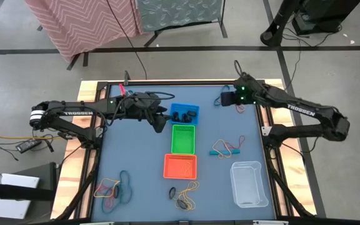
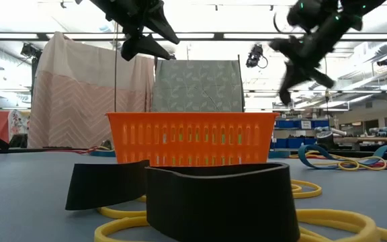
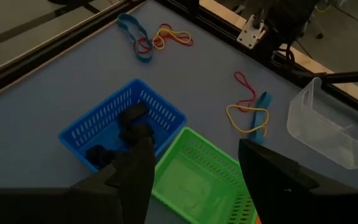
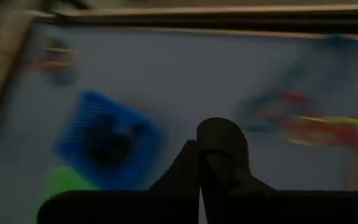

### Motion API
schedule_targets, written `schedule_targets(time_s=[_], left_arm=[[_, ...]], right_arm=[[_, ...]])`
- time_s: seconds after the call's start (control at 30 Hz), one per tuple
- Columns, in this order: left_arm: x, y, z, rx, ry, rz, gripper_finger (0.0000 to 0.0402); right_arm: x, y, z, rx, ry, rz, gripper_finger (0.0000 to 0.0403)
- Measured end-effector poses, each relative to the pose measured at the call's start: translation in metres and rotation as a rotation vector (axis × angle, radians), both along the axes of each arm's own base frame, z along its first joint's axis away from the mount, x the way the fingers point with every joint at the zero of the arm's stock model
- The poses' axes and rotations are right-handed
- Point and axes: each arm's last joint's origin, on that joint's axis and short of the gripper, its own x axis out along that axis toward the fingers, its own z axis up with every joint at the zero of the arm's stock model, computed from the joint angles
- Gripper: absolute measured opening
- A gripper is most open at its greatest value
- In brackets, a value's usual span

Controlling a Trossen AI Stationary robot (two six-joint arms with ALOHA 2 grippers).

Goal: Sort rubber bands into baskets
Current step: Put the black rubber band into the blue bin

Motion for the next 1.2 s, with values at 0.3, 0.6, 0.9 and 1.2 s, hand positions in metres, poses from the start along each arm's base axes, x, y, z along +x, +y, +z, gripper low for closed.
schedule_targets(time_s=[0.3,0.6,0.9,1.2], left_arm=[[0.001,-0.001,0.001,0.008,-0.004,-0.032,0.0232],[0.001,-0.007,0.0,-0.042,-0.01,-0.088,0.0232],[0.002,-0.016,0.0,-0.047,-0.003,-0.119,0.0232],[0.002,-0.017,0.0,-0.055,-0.003,-0.134,0.0232]], right_arm=[[0.107,0.034,-0.033,-0.035,-0.296,0.188,0.0009],[0.138,0.032,-0.092,0.092,-0.238,0.19,0.0044],[0.131,0.033,-0.078,-0.02,-0.194,0.311,0.0168],[0.114,0.029,-0.046,-0.095,-0.242,0.403,0.0288]])
